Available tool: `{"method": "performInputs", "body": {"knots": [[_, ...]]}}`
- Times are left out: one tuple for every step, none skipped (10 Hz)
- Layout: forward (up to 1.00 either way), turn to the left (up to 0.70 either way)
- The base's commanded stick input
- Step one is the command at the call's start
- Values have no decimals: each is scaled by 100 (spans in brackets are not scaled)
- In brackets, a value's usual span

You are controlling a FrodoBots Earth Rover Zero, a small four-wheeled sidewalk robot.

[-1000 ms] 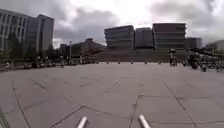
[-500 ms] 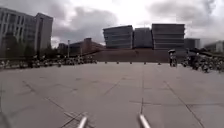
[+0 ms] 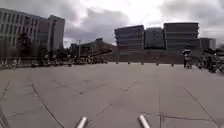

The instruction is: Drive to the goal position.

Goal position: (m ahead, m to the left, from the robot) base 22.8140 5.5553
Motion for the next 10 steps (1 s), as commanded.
{"method": "performInputs", "body": {"knots": [[70,0],[70,0],[70,0],[70,0],[70,0],[70,0],[70,0],[70,0],[70,0],[70,0]]}}
